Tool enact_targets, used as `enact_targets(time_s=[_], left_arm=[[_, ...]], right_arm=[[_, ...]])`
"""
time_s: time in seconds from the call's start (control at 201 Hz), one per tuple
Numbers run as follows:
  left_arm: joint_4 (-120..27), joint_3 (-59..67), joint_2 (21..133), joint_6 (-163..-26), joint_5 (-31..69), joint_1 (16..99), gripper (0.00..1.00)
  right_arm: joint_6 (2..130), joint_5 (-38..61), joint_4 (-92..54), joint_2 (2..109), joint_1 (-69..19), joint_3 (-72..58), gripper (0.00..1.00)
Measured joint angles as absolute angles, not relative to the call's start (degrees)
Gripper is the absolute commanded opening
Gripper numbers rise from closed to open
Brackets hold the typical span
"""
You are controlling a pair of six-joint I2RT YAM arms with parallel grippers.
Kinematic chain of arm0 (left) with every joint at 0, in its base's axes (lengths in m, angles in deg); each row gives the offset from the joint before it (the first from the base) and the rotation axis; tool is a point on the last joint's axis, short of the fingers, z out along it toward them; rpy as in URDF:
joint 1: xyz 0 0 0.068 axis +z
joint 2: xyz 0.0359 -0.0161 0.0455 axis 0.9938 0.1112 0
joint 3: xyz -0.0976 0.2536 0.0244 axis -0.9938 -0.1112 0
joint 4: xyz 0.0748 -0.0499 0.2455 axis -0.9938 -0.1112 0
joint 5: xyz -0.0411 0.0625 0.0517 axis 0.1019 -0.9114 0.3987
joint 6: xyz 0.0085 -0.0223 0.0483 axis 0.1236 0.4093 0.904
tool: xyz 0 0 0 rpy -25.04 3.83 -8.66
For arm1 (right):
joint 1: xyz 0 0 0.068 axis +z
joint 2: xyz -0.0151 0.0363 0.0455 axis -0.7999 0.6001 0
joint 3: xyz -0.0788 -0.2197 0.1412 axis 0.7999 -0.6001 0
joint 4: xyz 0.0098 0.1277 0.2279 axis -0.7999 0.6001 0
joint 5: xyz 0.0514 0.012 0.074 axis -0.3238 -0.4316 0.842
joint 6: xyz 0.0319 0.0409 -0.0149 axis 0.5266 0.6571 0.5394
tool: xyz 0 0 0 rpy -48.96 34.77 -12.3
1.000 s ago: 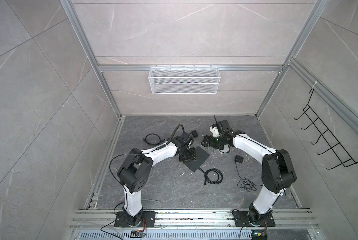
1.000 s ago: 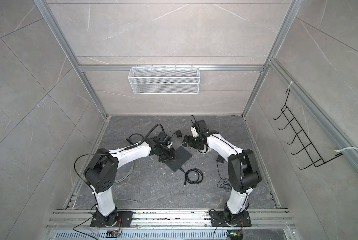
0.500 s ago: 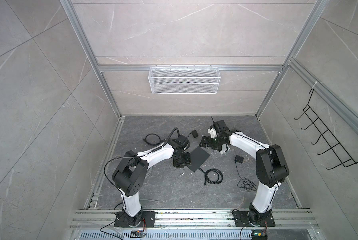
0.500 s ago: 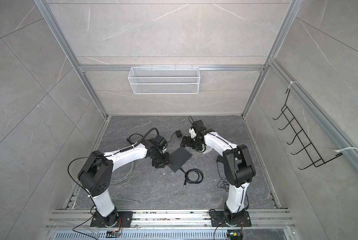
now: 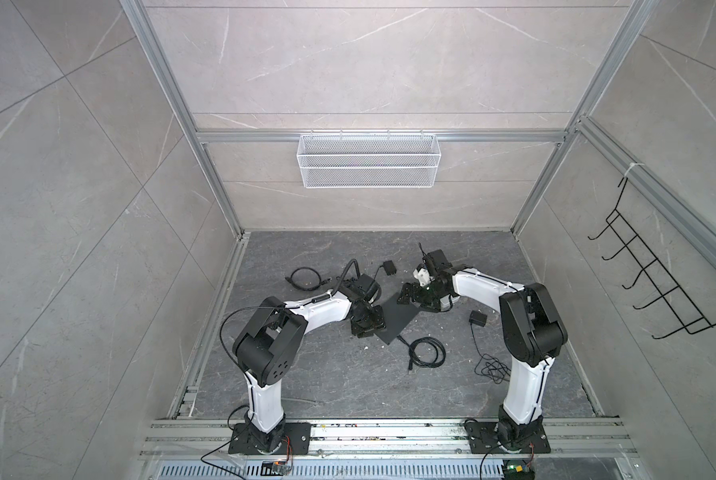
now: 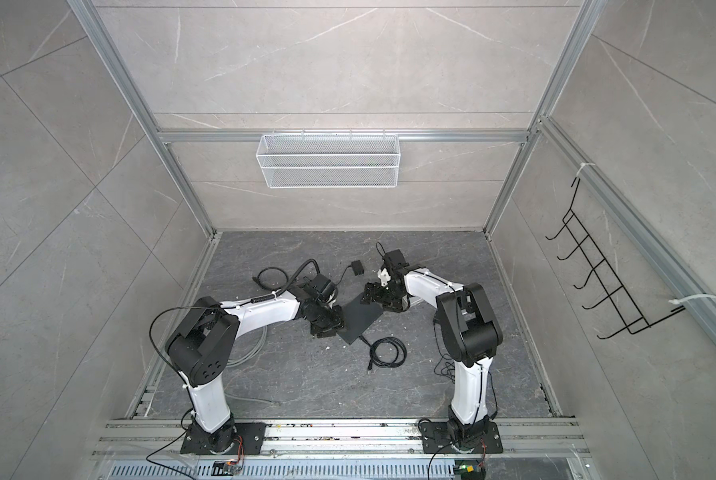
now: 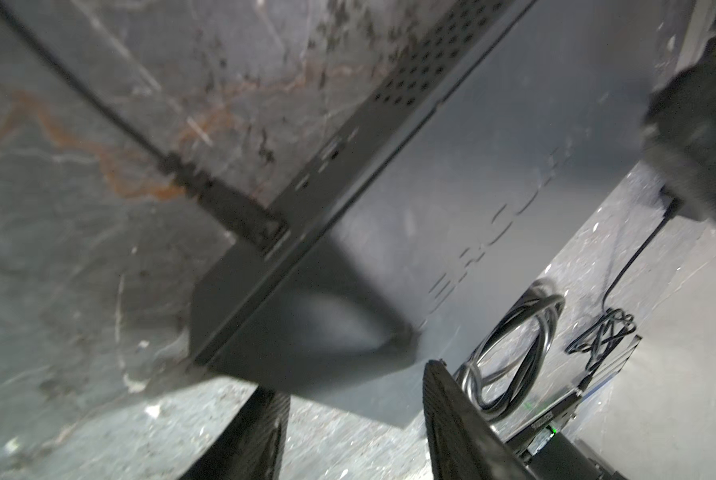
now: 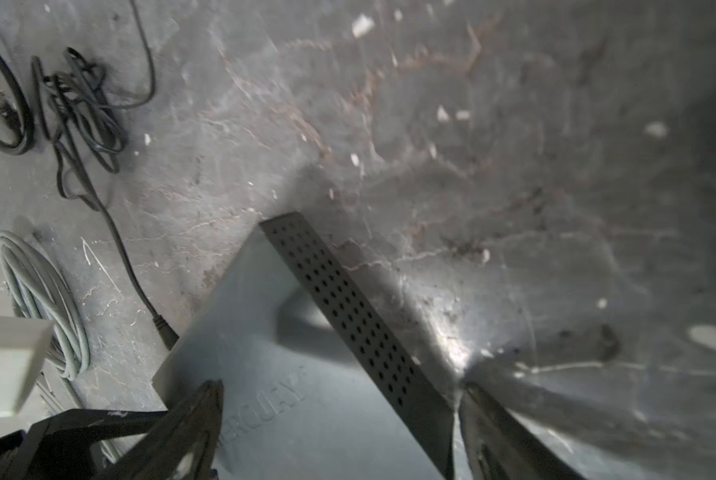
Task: Insert the plug into the switch port
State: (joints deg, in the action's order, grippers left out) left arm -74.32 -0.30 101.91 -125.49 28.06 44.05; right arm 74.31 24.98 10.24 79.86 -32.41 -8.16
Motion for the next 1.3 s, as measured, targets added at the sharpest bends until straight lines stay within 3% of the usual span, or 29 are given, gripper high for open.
enact_targets(time_s=[0.423, 0.751, 1.015, 1.299], left_arm=[[-77.03, 6.12, 106.46, -125.45, 27.71, 45.79, 0.53], [-75.75, 10.16, 108.73, -121.60, 29.94, 49.31, 0.53], [-76.66, 17.01, 110.42, -116.75, 30.79, 52.90, 0.53], [-84.31, 16.39, 103.12, -111.79, 26.42, 58.60, 0.54]], right_arm=[[76.08, 25.25, 11.66, 79.86, -33.13, -3.43, 0.91], [77.81, 32.88, 11.22, 82.44, -33.11, 4.06, 0.91], [79.86, 27.89, 16.97, 82.86, -33.11, 8.72, 0.91], [90.86, 22.10, 17.41, 69.17, -32.28, -9.14, 0.89]])
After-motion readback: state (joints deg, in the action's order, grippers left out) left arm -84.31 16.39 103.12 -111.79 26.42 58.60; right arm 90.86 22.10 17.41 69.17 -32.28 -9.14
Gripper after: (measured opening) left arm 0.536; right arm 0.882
